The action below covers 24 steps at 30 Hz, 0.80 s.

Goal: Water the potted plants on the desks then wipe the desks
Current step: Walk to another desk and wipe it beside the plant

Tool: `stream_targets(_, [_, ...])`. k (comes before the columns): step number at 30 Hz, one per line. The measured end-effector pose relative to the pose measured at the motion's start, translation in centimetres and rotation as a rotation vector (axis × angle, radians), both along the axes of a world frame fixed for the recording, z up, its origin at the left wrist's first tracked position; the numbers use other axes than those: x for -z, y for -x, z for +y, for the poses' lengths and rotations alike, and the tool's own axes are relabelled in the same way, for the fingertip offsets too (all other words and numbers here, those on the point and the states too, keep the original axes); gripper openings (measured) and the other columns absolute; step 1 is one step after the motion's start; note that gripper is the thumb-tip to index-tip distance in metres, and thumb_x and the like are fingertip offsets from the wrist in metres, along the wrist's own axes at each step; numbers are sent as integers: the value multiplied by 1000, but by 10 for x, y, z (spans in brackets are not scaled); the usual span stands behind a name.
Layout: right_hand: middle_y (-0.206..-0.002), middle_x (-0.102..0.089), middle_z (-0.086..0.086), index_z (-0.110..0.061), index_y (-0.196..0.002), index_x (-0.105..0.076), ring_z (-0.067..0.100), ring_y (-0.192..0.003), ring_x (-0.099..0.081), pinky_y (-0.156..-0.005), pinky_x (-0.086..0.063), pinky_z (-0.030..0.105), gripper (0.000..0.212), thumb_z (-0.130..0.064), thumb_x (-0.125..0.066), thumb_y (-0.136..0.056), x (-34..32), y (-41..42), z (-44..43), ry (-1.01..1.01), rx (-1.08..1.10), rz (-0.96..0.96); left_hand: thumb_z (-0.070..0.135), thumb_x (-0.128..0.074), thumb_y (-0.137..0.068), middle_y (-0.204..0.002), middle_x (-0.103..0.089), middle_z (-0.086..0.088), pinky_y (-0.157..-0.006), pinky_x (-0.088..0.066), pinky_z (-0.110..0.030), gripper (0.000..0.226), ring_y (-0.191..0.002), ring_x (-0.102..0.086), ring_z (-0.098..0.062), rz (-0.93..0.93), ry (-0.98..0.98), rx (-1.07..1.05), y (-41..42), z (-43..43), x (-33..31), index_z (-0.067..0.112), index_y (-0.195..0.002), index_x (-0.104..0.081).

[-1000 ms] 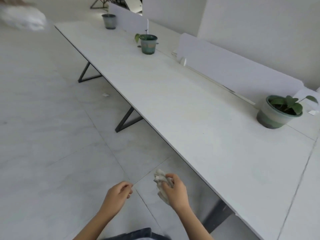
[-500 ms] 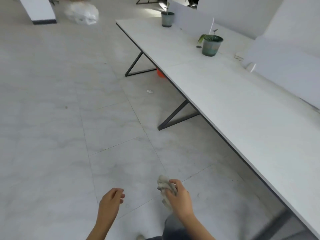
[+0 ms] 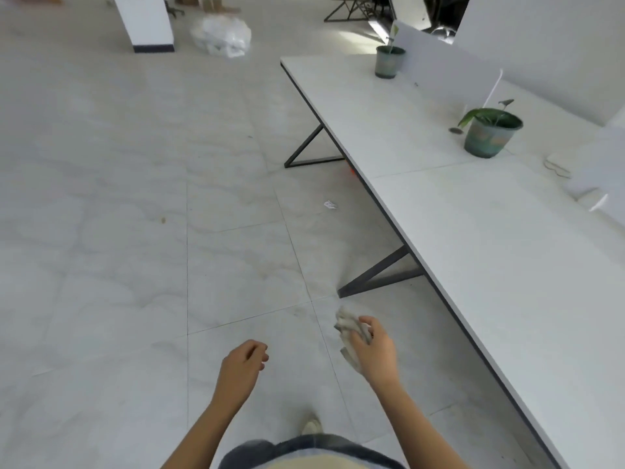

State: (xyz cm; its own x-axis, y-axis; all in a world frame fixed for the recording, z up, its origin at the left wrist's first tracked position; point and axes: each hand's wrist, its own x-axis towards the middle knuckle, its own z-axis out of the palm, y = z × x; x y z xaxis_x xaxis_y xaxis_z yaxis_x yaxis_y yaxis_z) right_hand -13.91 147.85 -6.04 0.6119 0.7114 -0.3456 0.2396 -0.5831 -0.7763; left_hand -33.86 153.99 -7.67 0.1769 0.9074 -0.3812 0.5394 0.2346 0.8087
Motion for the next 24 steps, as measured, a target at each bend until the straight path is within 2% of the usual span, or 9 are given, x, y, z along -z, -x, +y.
stream_targets(2, [-108, -62, 10, -12, -121, -51, 20, -89, -55, -77, -45, 29, 34, -20, -54, -88, 1, -10, 30, 14, -29, 3, 15, -44, -96, -86, -63, -5, -60, -38, -11, 17, -76, -58, -14, -9, 17, -8, -14, 23, -3, 10, -92, -60])
stream_targets(5, [-109, -62, 9, -14, -119, -51, 21, -90, -58, -70, -47, 24, 33, -22, -54, -87, 13, -11, 61, 74, -88, 52, 13, -44, -95, -84, -63, -3, -60, -38, -11, 17, -75, -57, -13, -1, 84, -16, -23, 48, 4, 10, -89, -60])
stream_targets(9, [-98, -60, 2, -14, -117, -53, 15, -86, -54, -65, -43, 19, 31, -22, -53, -87, 25, -24, 108, 124, -161, 36, 10, -46, -93, -78, -64, -4, -60, -41, -18, 23, -76, -60, -21, 4, 162, -109, -28, 99, 21, 13, -76, -60])
stream_targets(11, [-101, -63, 8, -10, -117, -54, 15, -86, -55, -73, -45, 20, 30, -20, -52, -89, 27, -38, 142, 119, -173, 7, 10, -46, -93, -76, -64, -4, -60, -41, -21, 25, -76, -60, -25, -9, 167, -149, -36, 141, 27, 16, -71, -58])
stream_targets(13, [-105, -65, 11, -9, -115, -55, 20, -93, -60, -83, -49, 28, 28, -20, -51, -89, 30, -52, 182, 118, -132, -11, 11, -45, -93, -77, -64, -4, -61, -42, -21, 23, -76, -59, -25, -18, 156, -135, -51, 193, 30, 13, -75, -59])
stream_targets(17, [-102, -65, 4, -16, -114, -56, 20, -94, -59, -84, -50, 32, 30, -23, -52, -86, 22, -76, 260, 92, 9, 22, 15, -44, -95, -84, -63, -7, -65, -43, -23, 18, -78, -59, -22, -66, 26, -64, -87, 312, 9, 8, -91, -60])
stream_targets(19, [-105, -64, 3, -18, -115, -56, 20, -97, -59, -87, -51, 35, 31, -26, -53, -85, 13, -86, 295, 62, 76, 47, 15, -43, -95, -84, -62, -4, -64, -41, -19, 18, -78, -59, -18, -95, -23, -35, -107, 362, -7, 10, -94, -60])
stream_targets(22, [-107, -64, 2, -19, -118, -55, 17, -95, -58, -80, -46, 26, 33, -28, -55, -86, 5, -96, 331, 50, 138, 35, 15, -44, -94, -84, -63, -1, -63, -39, -18, 18, -78, -59, -15, -113, -1, 66, -139, 410, -13, 12, -92, -61])
stream_targets(24, [-108, -64, 3, -18, -118, -55, 19, -96, -59, -79, -46, 26, 34, -28, -56, -86, 5, -102, 342, 81, 185, 47, 14, -43, -95, -81, -62, 1, -62, -39, -18, 18, -78, -58, -16, -82, 51, 141, -160, 425, -7, 12, -90, -60])
